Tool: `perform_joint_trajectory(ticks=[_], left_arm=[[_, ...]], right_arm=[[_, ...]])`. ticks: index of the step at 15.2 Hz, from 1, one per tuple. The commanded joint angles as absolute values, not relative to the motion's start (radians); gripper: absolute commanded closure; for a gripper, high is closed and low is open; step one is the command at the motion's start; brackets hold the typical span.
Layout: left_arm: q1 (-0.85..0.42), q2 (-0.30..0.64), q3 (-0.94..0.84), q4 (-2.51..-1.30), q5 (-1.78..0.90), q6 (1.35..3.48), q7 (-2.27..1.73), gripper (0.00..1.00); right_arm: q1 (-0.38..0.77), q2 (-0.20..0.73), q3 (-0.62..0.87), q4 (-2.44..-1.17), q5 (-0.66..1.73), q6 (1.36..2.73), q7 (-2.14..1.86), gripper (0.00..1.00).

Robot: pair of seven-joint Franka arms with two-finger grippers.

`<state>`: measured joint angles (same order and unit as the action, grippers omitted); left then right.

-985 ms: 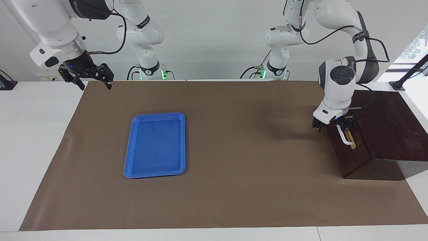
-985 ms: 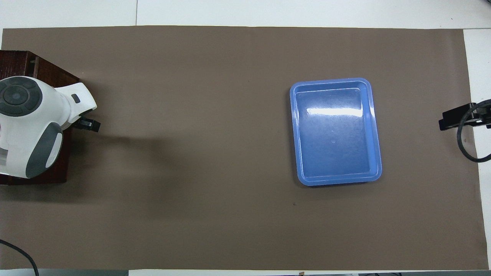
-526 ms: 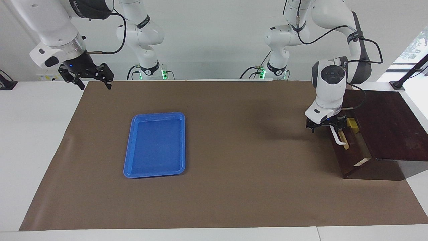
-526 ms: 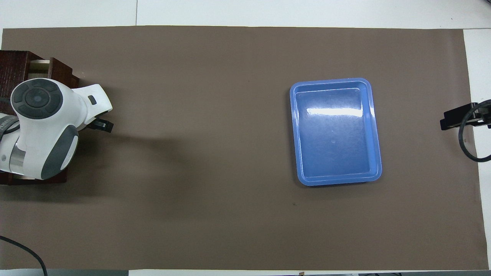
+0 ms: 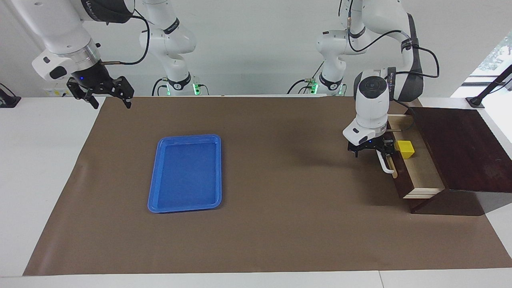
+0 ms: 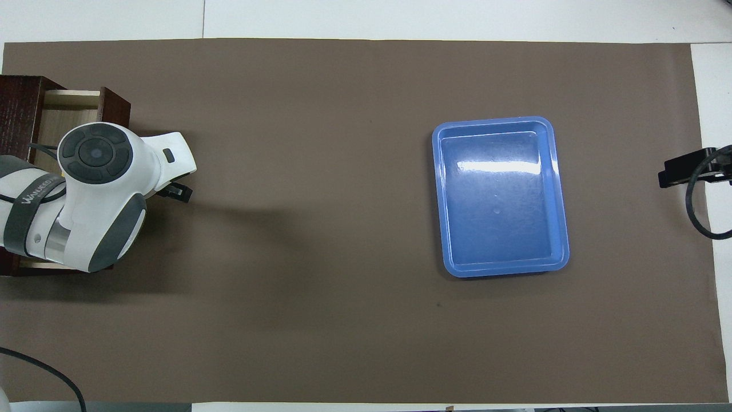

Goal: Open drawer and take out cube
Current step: 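Grip the white drawer handle with the left gripper and pull it open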

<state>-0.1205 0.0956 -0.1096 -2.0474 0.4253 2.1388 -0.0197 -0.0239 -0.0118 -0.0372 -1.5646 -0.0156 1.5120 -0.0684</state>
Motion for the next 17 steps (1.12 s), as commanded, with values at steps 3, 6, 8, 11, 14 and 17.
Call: perform_joint_trajectory(ticks=[3,6,8,11,14,17], left_arm=[[-0.149,0.071,-0.103,-2.068,0.433,2.122,-0.035,0.0],[-0.166,0.071,-0.103,-2.065,0.431,2.111,-0.037,0.0],[-0.169,0.071,-0.103,-2.065,0.431,2.109,-0.037,0.0],[-0.183,0.071,-0.104,-2.065,0.431,2.103,-0.037,0.0],[-0.183,0.071,-0.104,-2.063,0.431,2.102,-0.035,0.0],[-0.181,0.077,-0.104,-2.03,0.431,2.079,-0.031,0.0]], right_arm=[[-0.037,-0.021,-0.031,-1.577,-0.014,1.528,-0.072,0.0],[-0.037,-0.021,-0.031,-1.577,-0.014,1.526,-0.072,0.0],[-0.037,-0.021,-0.031,-1.577,-0.014,1.525,-0.072,0.0],[-0.038,-0.023,-0.031,-1.58,-0.014,1.525,-0.072,0.0],[-0.038,-0.023,-0.031,-1.58,-0.014,1.525,-0.072,0.0],[-0.038,-0.023,-0.031,-1.582,-0.014,1.525,-0.072,0.0]])
